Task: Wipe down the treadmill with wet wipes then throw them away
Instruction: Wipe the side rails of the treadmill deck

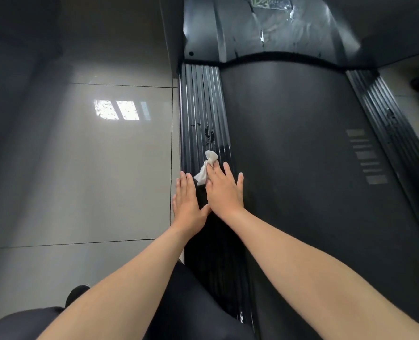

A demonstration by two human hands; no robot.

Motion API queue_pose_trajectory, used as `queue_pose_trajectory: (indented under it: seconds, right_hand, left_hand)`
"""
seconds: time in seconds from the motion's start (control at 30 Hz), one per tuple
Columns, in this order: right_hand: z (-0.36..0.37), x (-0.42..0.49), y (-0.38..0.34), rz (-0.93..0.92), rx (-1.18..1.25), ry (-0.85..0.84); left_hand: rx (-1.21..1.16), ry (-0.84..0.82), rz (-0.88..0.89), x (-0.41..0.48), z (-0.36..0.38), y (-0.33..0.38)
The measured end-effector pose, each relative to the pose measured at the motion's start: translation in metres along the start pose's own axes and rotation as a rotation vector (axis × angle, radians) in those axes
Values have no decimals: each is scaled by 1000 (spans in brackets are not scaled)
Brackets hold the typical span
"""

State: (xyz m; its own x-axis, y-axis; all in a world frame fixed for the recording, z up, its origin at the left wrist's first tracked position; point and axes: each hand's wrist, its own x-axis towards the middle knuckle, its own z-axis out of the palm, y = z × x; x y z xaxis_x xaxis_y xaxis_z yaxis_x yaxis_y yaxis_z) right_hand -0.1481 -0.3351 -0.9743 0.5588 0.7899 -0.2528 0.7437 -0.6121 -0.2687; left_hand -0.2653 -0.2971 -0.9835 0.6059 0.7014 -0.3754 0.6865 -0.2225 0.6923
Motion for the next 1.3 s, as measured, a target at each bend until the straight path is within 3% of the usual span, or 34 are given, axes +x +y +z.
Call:
queue_pose_trajectory:
  seconds: [0.23, 0.43, 0.7, 1.07, 1.17, 1.3]
  right_hand:
    - [-18, 42, -20, 71, 30, -79]
    - [-11, -1, -23, 17, 26, -64]
    - [-1, -42, -10, -4, 45, -34]
    - [-17, 46, -42, 64, 40, -72]
    - [-13, 34, -45, 22, 27, -71]
    - [0, -8, -34, -55, -13, -74]
  left_hand:
    - [2, -79, 6, 6, -5, -3]
    - [-78, -146, 32, 7, -13, -10]
    - [-70, 31, 31, -10, -4, -28]
    - [-183, 59, 32, -10, -15, -28]
    - [-322, 102, 36, -8, -18, -30]
    - [-495, 192, -94, -12, -25, -21]
